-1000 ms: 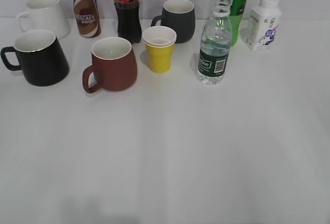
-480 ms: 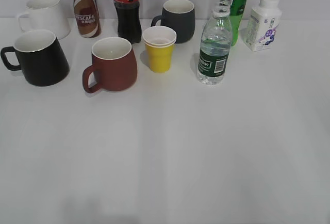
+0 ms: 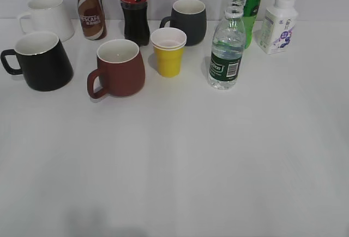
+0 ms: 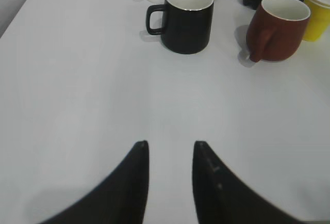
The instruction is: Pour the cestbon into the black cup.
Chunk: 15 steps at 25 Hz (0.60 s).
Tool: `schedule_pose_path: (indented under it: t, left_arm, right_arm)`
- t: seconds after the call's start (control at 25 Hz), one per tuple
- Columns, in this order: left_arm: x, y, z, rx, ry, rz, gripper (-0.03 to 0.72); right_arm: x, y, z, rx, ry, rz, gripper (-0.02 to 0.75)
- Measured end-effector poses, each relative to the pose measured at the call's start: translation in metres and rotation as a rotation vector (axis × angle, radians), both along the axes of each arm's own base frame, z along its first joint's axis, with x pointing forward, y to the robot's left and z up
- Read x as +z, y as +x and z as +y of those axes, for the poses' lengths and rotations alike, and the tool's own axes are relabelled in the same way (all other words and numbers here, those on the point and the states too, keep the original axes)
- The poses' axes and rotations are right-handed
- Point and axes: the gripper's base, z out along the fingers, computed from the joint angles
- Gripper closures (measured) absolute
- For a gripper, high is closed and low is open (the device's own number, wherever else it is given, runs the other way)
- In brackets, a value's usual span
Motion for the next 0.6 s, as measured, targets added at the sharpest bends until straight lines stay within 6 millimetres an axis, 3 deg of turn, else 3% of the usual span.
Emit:
schedule_pose_path:
  t: [0.28, 0.44, 0.6]
  left_arm:
    - [0.004, 0.000, -0.006, -0.041, -0.060, -0.025, 0.464]
    - [0.037, 0.014, -0.008, -0.046, -0.135, -0.342, 0.457]
    - [0.072, 0.048, 0.000, 0.017, 0.008, -0.640, 0.446]
  right_arm:
    - [0.000, 0.000, 0.000, 0.000, 0.000, 0.000, 0.149]
    - [0.000, 0.000, 0.000, 0.000, 0.000, 0.000, 0.149]
    - [0.000, 0.000, 0.000, 0.001, 0.001, 0.000, 0.149]
